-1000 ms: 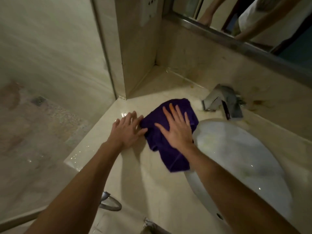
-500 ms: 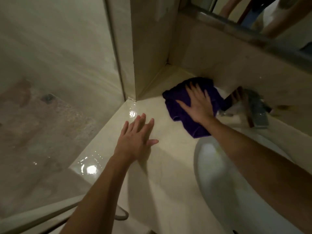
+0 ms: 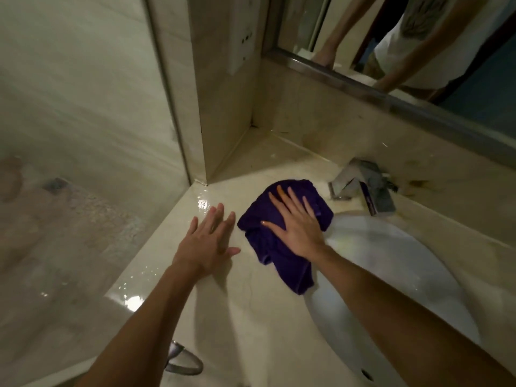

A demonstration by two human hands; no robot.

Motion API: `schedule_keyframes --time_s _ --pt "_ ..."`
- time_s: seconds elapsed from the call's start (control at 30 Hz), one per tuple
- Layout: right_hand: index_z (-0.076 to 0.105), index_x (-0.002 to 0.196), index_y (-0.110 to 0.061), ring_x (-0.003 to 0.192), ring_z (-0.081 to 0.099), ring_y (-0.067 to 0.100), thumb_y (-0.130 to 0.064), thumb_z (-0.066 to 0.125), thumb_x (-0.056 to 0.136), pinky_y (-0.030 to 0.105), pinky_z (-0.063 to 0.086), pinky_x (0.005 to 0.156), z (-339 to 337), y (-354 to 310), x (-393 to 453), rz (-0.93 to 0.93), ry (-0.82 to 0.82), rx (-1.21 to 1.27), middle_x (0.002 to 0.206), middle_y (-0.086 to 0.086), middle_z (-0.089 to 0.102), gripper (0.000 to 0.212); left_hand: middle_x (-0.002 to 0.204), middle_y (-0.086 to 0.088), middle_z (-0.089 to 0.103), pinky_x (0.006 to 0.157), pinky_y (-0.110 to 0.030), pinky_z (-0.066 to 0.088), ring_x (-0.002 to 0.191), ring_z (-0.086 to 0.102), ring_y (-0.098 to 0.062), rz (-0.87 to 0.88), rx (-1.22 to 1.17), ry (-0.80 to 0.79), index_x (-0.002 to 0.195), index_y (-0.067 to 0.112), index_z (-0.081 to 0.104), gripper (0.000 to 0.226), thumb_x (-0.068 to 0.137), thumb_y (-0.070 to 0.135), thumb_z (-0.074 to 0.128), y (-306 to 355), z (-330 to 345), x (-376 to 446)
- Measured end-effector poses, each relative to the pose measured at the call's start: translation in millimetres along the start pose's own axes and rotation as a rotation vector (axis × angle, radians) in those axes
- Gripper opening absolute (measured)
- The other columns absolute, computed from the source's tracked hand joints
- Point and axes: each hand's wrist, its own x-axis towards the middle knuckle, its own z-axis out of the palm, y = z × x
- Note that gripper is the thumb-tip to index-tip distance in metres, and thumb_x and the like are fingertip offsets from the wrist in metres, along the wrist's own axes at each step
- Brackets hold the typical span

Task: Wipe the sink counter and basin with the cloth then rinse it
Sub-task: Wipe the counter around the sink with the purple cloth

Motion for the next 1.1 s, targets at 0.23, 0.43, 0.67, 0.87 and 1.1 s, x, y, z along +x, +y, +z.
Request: schedule_keyframes --time_s 0.23,0.43,0.67,0.87,1.1 --pt "0.053 0.143 -0.008 0.132 0.055 0.034 -0.033 0.051 0.099 0.05 0.048 0.105 -12 21 161 -0.245 0.152 0.03 0.145 0.014 0.056 0.051 0.16 0.002 -0.023 0.117 -0.042 -0.013 0.147 -0.022 -0.018 0.011 -0.035 0.051 0.154 0.034 -0.007 0.083 0.091 0.07 0.034 -1 2 -5" --pt "0.06 0.133 -0.002 0.113 0.068 0.035 0.002 0.06 0.087 0.046 0.054 0.1 -31 32 203 -0.709 0.256 -0.245 0.129 0.018 0.067 0.046 0.164 0.0 0.0 0.122 -0.047 0.003 0.151 -0.002 -0.018 -0.14 -0.128 0.132 0.154 0.034 0.012 0.071 0.094 0.066 0.03 21 -6 3" --pt "0.07 0.113 0.005 0.106 0.07 0.041 -0.023 0.066 0.084 0.06 0.055 0.089 -112 69 257 -1.358 -0.013 -0.869 0.117 0.022 0.071 0.04 0.148 -0.005 0.028 0.119 -0.058 0.006 0.138 0.033 -0.021 -0.247 -0.13 0.222 0.148 0.04 0.027 0.06 0.093 0.058 0.043 43 -11 36" --pt "0.056 0.14 -0.018 0.149 0.03 0.032 -0.084 0.012 0.088 0.049 0.0 0.123 -137 70 244 -0.998 -0.305 -1.187 0.153 0.004 0.049 0.094 0.163 -0.011 -0.007 0.118 -0.055 -0.013 0.148 -0.017 -0.022 -0.213 -0.087 0.196 0.152 0.044 -0.008 0.06 0.098 0.061 0.013 43 5 29" --pt "0.053 0.144 -0.012 0.149 0.027 0.037 -0.056 0.069 0.083 0.054 0.016 0.123 -154 106 183 -0.812 -0.116 -0.966 0.159 0.013 0.038 0.077 0.162 -0.007 -0.013 0.117 -0.05 -0.018 0.144 -0.025 -0.019 -0.192 -0.017 0.18 0.15 0.046 -0.014 0.06 0.098 0.063 0.009 36 10 30"
